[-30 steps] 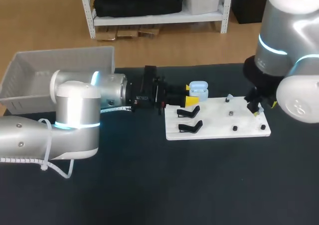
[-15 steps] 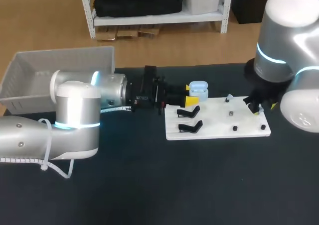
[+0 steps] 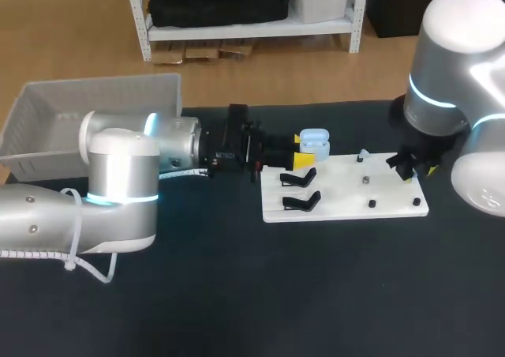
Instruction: Pick up each earbud case from the left stands, insert the matching earbuds, close the lid, and place the case in the box.
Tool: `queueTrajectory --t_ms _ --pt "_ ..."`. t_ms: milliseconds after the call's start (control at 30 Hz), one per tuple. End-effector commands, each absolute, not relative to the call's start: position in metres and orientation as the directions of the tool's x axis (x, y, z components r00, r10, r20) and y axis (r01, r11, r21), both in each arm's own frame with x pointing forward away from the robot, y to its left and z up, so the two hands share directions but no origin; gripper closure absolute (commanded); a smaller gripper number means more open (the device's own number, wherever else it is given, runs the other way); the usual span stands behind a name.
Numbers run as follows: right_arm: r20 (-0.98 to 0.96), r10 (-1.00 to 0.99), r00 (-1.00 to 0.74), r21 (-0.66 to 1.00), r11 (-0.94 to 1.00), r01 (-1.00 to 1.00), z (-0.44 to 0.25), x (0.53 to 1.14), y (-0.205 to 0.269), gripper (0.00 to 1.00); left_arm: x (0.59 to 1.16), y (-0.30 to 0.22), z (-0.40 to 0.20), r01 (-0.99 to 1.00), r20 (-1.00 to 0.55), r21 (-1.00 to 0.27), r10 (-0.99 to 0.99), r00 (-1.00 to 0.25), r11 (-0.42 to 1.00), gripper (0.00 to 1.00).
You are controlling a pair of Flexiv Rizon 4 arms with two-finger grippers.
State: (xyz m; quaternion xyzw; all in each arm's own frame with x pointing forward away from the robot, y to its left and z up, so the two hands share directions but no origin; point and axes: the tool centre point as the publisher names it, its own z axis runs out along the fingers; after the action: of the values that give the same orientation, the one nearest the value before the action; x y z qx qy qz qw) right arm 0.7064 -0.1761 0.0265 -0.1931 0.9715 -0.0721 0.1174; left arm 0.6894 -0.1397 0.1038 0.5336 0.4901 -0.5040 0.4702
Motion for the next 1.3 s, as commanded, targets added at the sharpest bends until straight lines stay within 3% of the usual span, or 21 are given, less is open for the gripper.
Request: queueTrajectory --t_ms 33,233,467,567,633,1300 --pt "-0.217 -0.384 -0.898 -0.193 0.918 -0.346 0.022 0.706 -0.177 0.62 0.689 -0.140 0.102 0.997 -0.999 0.012 0.044 0.015 -0.075 1.00" --pt "-0.226 -0.377 -0.898 -0.196 0.921 -0.338 0.021 0.708 -0.178 0.71 0.689 -0.140 0.102 0.997 -0.999 0.012 0.044 0.015 -0.075 1.00" --pt "-0.221 -0.372 -0.901 -0.193 0.923 -0.333 0.019 0.707 -0.180 0.75 0.689 -0.140 0.102 0.997 -0.999 0.012 0.044 0.015 -0.075 1.00" --pt "-0.220 -0.372 -0.902 -0.193 0.923 -0.333 0.019 0.706 -0.180 0.82 0.689 -0.140 0.102 0.997 -0.999 0.012 0.044 0.015 -0.075 1.00" --pt "-0.220 -0.373 -0.901 -0.196 0.922 -0.334 0.020 0.705 -0.180 1.00 0.689 -0.140 0.102 0.997 -0.999 0.012 0.044 0.015 -0.075 1.00" --pt "-0.209 -0.429 -0.879 -0.282 0.887 -0.366 0.105 0.682 -0.150 1.00 0.689 -0.140 0.102 0.997 -0.999 0.012 0.044 0.015 -0.075 1.00"
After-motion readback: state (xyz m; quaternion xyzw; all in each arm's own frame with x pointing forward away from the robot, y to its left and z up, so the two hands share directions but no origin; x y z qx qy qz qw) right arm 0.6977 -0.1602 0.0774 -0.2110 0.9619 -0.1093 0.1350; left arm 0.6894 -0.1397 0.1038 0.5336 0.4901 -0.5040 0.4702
